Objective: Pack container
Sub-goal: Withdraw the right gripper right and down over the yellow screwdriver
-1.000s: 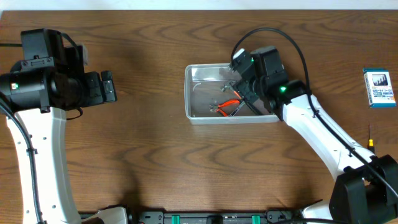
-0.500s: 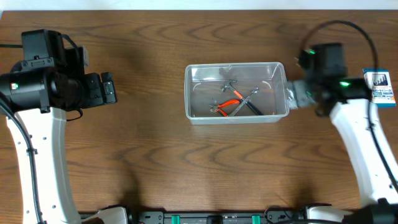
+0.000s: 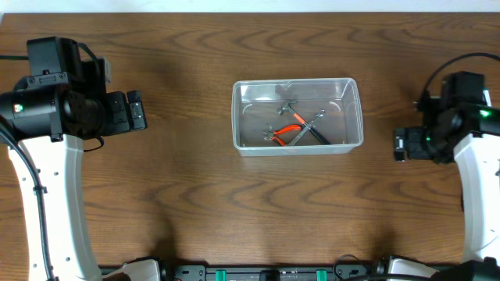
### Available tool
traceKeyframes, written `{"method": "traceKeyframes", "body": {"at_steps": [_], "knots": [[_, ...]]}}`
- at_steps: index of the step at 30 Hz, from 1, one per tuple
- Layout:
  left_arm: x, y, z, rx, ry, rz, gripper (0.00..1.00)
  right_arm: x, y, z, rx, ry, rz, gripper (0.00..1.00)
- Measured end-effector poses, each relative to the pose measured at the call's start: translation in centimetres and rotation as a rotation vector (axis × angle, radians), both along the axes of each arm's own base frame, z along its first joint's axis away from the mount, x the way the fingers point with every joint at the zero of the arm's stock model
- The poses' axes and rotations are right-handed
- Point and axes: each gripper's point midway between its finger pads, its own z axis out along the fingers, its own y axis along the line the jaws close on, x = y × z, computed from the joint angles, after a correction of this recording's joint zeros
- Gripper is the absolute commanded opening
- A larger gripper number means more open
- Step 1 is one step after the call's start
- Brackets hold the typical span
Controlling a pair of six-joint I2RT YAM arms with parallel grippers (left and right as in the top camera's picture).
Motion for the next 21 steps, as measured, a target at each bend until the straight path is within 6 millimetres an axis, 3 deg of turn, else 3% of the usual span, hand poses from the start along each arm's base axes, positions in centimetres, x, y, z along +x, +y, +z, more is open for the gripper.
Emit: {"method": "traceKeyframes", "body": {"at_steps": [7, 15, 21], "knots": [[0.0, 0.0, 0.0, 0.000, 0.000, 0.000, 0.98, 0.1, -4.6, 0.4, -0.035, -0.064, -0.127, 0.99], [0.0, 0.0, 0.0, 0.000, -0.001, 0.000, 0.98, 0.6, -5.5, 0.7, -0.084, -0.074, -0.058, 0.99], [0.0, 0.0, 0.0, 0.001, -0.001, 0.000, 0.98, -1.6, -6.3, -0.4, -0.137, 0.048, 0.048, 0.99]]}}
